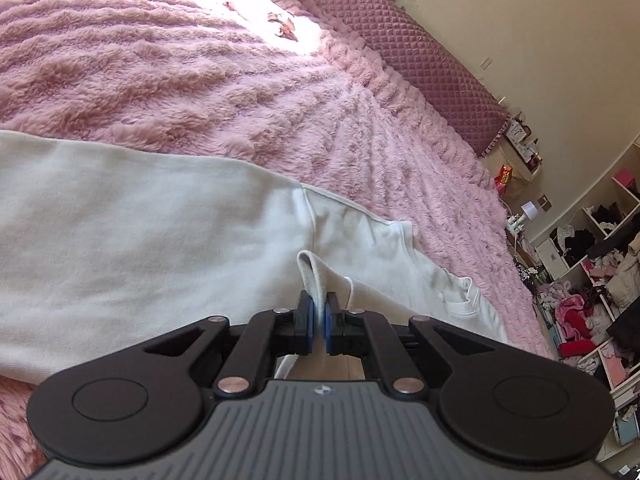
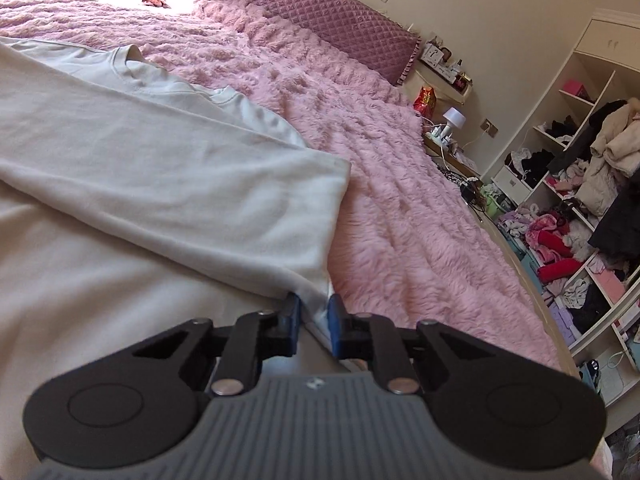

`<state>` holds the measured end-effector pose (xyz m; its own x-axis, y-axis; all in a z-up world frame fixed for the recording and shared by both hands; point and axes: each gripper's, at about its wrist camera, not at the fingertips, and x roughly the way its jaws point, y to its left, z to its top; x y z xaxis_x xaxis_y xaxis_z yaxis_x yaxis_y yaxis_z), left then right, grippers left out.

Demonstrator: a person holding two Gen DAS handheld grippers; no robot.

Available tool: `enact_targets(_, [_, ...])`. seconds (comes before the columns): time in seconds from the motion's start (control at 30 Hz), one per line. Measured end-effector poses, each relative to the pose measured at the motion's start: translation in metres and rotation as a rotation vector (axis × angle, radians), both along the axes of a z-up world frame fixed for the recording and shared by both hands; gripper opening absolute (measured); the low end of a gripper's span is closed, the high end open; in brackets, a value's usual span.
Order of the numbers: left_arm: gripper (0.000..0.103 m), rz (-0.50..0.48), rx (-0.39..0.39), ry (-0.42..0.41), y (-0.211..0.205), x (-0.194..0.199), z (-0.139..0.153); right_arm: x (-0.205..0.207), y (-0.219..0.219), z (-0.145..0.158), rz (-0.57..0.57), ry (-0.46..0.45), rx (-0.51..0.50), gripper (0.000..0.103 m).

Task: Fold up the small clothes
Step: 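Grasp the other sleeve cuff with the left gripper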

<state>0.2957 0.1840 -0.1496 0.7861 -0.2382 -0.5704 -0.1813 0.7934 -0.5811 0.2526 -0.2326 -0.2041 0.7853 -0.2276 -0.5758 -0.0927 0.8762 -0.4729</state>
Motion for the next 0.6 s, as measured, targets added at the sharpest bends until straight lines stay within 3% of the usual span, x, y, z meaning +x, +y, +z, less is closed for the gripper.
enact_targets(0.2, [0.006,0.002,0.012,0.084,0.0,0.01,-0.029,-0.005,-0.008,-0.001,-0.052,0.003,-0.029,0.005])
enact_targets(0.3, [0.013,-0.006,0.011,0.11,0.001,0.014,-0.033,-0.003,-0.011,-0.008,-0.069,0.039,-0.01,0.005])
enact_targets(0.47, [0.039,-0.005,0.015,0.07,0.018,-0.002,-0.003,-0.009,-0.007,0.008,-0.096,0.032,-0.004,0.011])
enact_targets(0.6, [0.047,0.027,0.074,0.017,0.045,-0.036,0.035,-0.027,0.005,0.037,-0.071,-0.022,0.042,0.026])
